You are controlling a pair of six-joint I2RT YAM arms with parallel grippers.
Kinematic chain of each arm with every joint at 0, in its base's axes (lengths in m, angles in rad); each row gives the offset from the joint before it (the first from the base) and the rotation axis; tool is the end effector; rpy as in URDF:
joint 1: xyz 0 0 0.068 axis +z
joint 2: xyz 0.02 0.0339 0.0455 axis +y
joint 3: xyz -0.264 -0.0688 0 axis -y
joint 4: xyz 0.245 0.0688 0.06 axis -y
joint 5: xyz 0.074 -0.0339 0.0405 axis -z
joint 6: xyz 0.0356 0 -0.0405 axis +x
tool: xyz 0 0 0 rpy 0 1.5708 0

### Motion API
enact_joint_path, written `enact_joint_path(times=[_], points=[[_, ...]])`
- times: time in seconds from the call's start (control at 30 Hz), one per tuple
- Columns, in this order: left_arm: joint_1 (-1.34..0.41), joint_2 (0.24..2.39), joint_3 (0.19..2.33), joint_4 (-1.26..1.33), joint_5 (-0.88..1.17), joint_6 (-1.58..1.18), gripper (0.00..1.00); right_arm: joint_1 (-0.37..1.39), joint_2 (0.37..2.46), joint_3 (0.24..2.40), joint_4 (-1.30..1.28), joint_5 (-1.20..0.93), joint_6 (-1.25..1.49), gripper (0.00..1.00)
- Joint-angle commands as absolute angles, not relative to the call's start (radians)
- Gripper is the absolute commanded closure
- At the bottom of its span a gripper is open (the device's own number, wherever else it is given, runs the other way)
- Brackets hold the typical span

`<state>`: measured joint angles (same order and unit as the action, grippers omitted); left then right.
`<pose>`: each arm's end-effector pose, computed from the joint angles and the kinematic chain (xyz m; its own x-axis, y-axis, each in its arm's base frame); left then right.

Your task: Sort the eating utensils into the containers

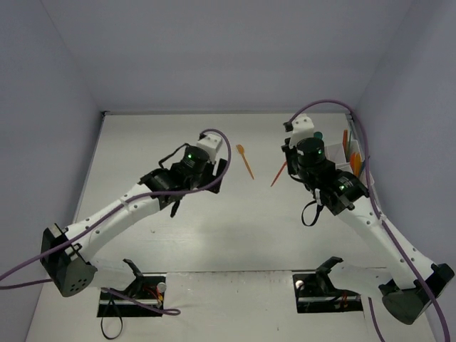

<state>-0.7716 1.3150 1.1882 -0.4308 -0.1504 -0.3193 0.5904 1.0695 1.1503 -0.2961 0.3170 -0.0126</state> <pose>0.2162 -0.2029 0.3397 -0.5479 0.1000 -0.8305 0.4490 0.8729 -0.1911 0.2037 0.1232 0.4016 -0.1740 -0.1310 -0.9760 -0.2782 0.9573 -0.0789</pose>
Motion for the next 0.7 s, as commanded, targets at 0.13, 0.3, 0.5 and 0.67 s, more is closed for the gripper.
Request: enact_joint_path(times=[0.13, 0.3, 0.5, 0.67], points=[[-0.534, 1.259, 1.117, -0.49, -0.06, -0.331, 0.31, 0.402, 1.07, 1.214, -0.339, 0.635, -0.209, 1.0], [-0.44, 1.247, 1.062, -0.478, -0.048, -0.282, 0.31, 0.288, 1.129, 1.233, -0.339, 0.641, -0.288, 1.0], [-0.389, 1.204, 0.977, -0.412, -0.047, -0.258, 0.31, 0.147, 1.216, 1.253, -0.329, 0.525, -0.355, 1.0], [-0.387, 1.211, 0.969, -0.393, -0.016, -0.265, 0.31, 0.093, 1.262, 1.228, -0.287, 0.417, -0.368, 1.0]])
